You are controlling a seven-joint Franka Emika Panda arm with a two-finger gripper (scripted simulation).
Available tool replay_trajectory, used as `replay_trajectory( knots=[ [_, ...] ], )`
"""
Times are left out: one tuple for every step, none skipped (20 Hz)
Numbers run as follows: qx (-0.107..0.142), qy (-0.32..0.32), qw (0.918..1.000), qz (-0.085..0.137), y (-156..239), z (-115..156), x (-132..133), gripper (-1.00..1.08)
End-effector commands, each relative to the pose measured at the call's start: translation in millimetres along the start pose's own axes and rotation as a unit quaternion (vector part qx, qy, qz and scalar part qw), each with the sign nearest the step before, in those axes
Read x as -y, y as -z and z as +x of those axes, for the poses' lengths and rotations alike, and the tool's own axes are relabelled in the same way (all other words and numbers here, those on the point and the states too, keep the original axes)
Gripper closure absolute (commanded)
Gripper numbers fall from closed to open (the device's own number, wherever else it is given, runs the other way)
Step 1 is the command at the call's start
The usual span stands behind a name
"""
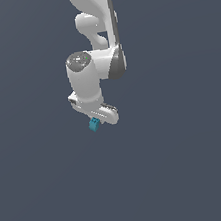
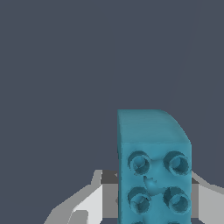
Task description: Pick up the object and move it to a goal position.
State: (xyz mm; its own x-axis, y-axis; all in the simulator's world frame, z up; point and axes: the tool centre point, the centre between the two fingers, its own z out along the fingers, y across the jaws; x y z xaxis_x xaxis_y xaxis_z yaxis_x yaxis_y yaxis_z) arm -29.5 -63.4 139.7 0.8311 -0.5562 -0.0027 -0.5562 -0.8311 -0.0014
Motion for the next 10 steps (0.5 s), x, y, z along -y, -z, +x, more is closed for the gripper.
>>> replay_trajectory(
  knots=[
    [0.0,0.0,1.0,0.001,22.7,-1.9,-17.1,1.08],
    [0.0,0.0,1.0,0.001,31.7,-2.5,-24.2,1.08],
    [0.0,0.0,1.0,0.001,40.9,-3.2,-31.2,1.08],
    [0.0,0.0,1.0,0.001,50.3,-3.8,-38.4,1.08],
    [0.0,0.0,1.0,0.001,59.9,-4.5,-45.6,1.08],
    [0.0,0.0,1.0,0.001,69.6,-5.2,-53.0,1.08],
    [0.0,0.0,1.0,0.001,79.6,-5.8,-60.6,1.08],
    [0.0,0.0,1.0,0.001,89.6,-6.5,-68.2,1.08],
    [0.0,0.0,1.0,0.001,99.6,-6.9,-76.1,1.08],
    [0.0,0.0,1.0,0.001,109.5,-7.4,-83.6,1.08]
  ],
)
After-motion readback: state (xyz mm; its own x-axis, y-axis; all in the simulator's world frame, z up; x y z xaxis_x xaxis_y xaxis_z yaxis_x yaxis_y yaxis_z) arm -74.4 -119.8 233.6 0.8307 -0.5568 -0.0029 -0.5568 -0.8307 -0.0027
